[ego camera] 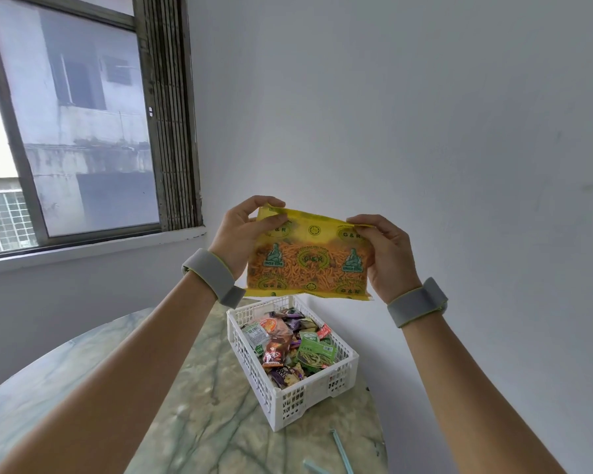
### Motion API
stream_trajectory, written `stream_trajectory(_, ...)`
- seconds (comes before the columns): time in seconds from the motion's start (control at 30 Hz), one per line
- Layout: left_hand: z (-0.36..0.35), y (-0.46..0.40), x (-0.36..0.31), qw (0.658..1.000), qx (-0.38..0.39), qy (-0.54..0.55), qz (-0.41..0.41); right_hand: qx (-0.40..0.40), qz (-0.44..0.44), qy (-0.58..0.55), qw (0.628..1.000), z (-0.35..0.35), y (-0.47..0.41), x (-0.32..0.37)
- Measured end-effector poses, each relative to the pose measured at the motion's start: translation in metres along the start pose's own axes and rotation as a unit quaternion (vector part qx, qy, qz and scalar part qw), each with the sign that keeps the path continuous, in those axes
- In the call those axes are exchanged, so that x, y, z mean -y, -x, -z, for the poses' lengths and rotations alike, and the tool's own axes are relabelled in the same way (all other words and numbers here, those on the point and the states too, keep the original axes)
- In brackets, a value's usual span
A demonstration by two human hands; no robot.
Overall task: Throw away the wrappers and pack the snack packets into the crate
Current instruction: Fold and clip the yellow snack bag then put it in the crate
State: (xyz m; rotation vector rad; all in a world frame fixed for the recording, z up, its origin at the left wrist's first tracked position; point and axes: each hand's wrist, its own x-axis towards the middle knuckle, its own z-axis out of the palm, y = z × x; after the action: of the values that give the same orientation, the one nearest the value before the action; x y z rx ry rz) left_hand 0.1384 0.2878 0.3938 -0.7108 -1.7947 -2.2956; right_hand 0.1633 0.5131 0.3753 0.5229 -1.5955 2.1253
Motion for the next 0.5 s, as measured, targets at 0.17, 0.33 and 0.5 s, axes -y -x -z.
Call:
stream_trajectory(0.17, -0.0023, -0.0012, 0.0034, 0.999, -0.038, 0.009, -0.029, -0.003, -0.008, -0.031, 0.999, -0.0044, -0.0006, -0.0004)
stream_trajectory(0.33, -0.0013, -0.0067, 0.0025, 0.997, -0.045, -0.034, -0.052, -0.008, -0.002, 0.021, 1.0, -0.0067, -0.0024, 0.0002)
stream_trajectory(0.5, 0.0015, -0.0036, 0.002, 0.999, -0.014, -0.027, -0.035, -0.035, -0.005, 0.028, 0.999, -0.005, -0.0047, -0.002)
